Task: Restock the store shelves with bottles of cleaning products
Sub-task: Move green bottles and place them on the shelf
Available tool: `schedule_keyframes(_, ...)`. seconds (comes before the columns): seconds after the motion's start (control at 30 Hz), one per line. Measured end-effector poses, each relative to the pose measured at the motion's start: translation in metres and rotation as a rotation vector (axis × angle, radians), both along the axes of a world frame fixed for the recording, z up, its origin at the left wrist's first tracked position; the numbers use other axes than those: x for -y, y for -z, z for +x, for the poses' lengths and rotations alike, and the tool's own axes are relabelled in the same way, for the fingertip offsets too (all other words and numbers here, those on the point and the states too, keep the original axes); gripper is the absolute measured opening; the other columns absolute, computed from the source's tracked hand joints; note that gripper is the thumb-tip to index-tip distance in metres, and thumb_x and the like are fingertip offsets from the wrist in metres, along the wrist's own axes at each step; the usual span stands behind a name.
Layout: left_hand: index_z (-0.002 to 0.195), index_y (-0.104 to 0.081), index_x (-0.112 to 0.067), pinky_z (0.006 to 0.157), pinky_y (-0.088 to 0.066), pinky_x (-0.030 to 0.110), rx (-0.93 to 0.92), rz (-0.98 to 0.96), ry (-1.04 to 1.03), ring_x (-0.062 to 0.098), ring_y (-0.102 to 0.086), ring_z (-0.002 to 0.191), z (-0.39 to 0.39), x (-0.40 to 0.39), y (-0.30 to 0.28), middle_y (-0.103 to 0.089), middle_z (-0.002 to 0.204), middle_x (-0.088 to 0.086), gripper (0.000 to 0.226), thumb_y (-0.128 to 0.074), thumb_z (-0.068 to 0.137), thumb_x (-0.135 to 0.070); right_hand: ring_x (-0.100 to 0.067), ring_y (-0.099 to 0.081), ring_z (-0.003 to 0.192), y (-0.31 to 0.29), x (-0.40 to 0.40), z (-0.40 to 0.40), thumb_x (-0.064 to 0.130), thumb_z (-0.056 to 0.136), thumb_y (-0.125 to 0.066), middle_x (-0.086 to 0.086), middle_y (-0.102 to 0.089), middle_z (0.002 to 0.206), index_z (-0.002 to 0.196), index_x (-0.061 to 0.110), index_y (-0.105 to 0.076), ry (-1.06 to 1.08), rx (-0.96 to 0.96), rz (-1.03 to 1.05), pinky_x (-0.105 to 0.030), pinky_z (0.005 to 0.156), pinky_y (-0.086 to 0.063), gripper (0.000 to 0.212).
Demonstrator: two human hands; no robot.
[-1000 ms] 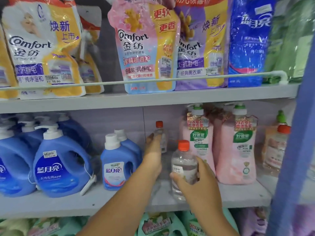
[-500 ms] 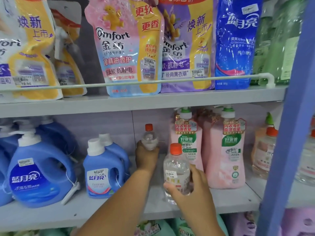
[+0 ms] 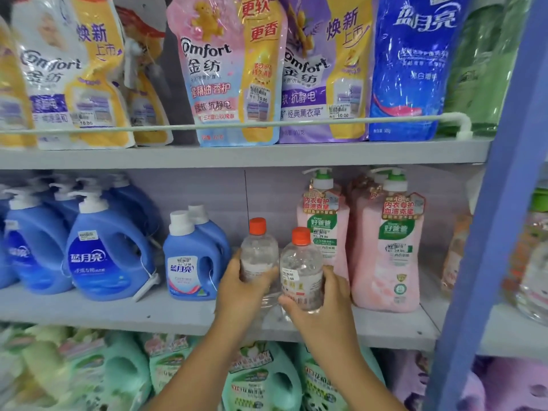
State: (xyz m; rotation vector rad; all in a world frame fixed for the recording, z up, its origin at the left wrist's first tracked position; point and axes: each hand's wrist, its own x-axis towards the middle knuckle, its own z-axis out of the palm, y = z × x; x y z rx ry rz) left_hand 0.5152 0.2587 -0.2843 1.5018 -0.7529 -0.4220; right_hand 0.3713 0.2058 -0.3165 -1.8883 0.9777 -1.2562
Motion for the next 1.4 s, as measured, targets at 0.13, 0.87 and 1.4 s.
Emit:
schedule_keyframes(0.13,0.109,-0.068,-0.039,0.082,-0.055,0.026,0.032,-0.042,0.006,-0.003,-0.07,0.091,-0.01,-0.028,-0.001,-0.076,0.102,-0.018,0.039,-0.086,0.075,-0.033,-0.001,-0.056,0.107,-0.005,-0.009,-0.003,0.042,0.07,-0.088,0.02,-0.054,0.122,0.133,0.038,-0.047,0.003,-0.005,0.036,-0.018,0.086,-0.045,0.075)
schedule_keyframes(0.87,0.106,-0.067,-0.037,0.069,-0.056,0.022,0.087,-0.124,0.461,-0.003,-0.071,0.081,-0.171,-0.054,-0.03,-0.074,0.094,-0.025,0.041,-0.089,0.071,-0.031,0.007,-0.064,0.097,-0.049,-0.085,-0.196,0.049,0.065,-0.088,0.023,-0.067,0.112,0.118,0.047,-0.052,0.314,0.214,0.14,-0.027,0.083,-0.056,0.064)
schedule_keyframes(1.4,0.114,-0.067,-0.038,0.085,-0.06,0.04,0.059,-0.068,0.486,0.006,-0.073,0.093,-0.502,0.074,-0.016,-0.076,0.101,-0.019,0.053,-0.089,0.066,-0.046,0.008,-0.061,0.103,-0.042,0.026,-0.531,0.062,0.061,-0.083,0.025,-0.062,0.121,0.129,0.045,-0.046,0.401,0.101,0.141,-0.025,0.084,-0.054,0.08)
